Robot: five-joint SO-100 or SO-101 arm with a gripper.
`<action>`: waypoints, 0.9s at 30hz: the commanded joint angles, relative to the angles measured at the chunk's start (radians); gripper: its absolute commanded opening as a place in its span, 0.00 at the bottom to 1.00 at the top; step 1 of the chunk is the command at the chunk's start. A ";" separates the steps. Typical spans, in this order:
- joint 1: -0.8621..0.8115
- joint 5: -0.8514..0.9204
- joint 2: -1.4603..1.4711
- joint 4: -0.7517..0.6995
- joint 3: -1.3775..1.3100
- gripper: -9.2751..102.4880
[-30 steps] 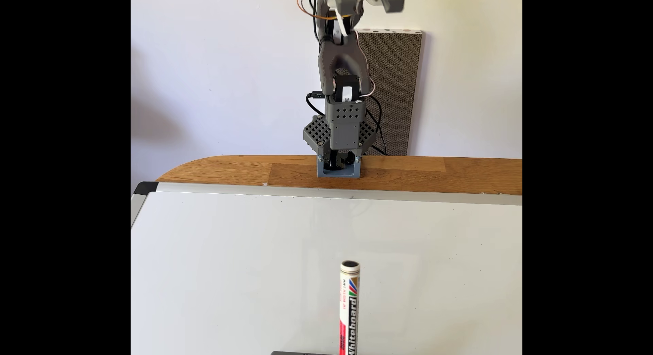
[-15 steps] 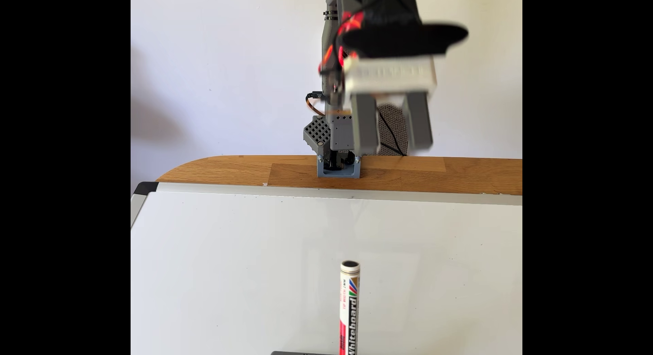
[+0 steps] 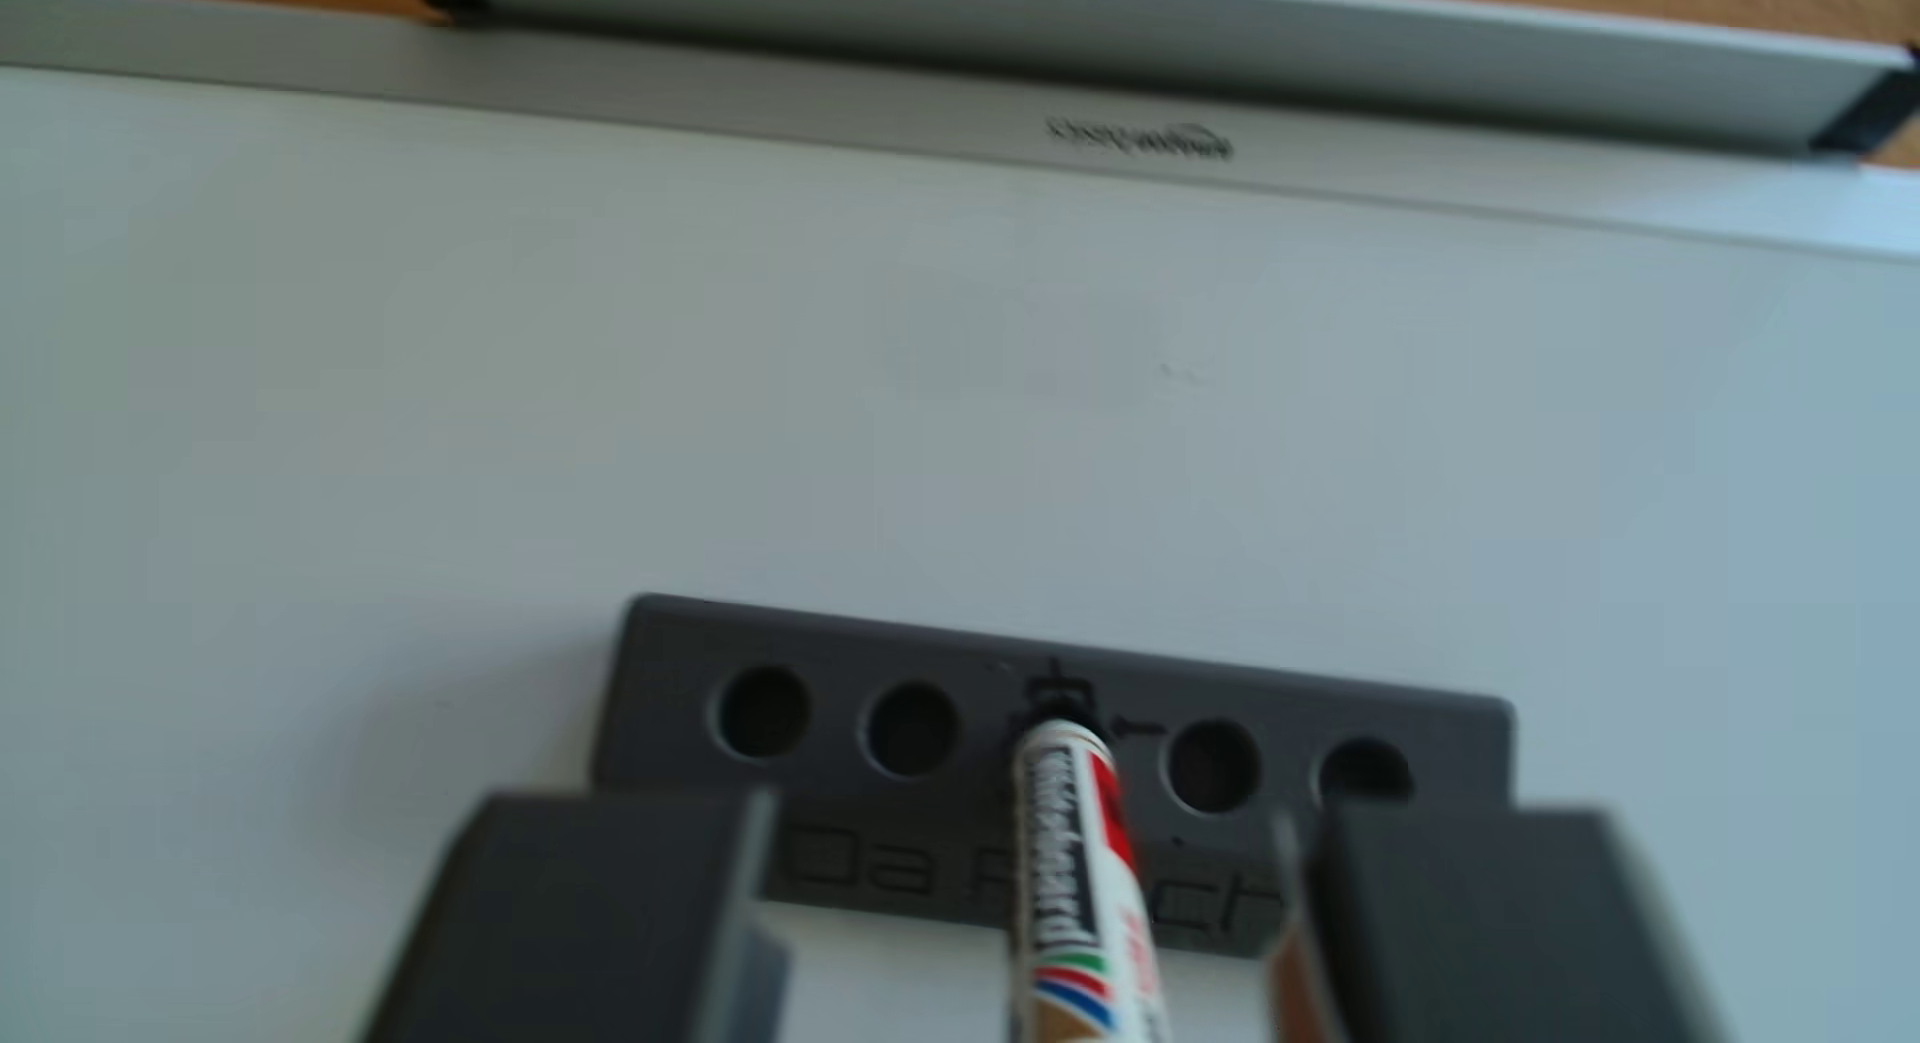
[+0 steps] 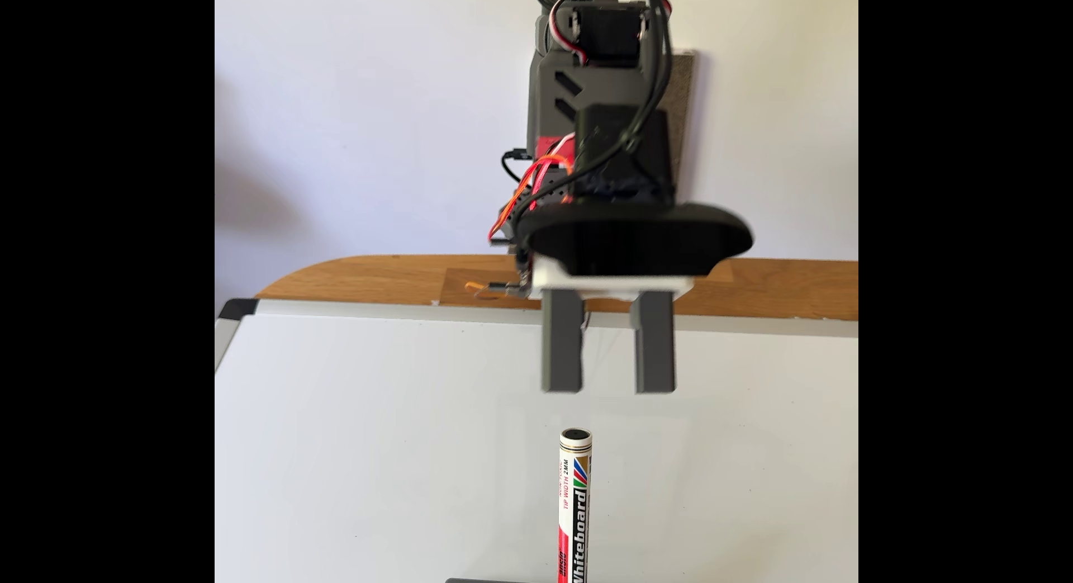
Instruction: Draw a face
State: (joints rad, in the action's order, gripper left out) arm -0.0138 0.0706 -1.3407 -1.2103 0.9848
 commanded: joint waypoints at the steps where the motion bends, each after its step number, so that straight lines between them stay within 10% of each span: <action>1: -0.009 0.009 -0.015 0.006 -0.084 0.93; 27: -0.006 0.009 0.069 -0.069 -0.009 0.93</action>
State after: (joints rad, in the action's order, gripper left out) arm -0.0169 0.0736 -1.2471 -1.2885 0.9848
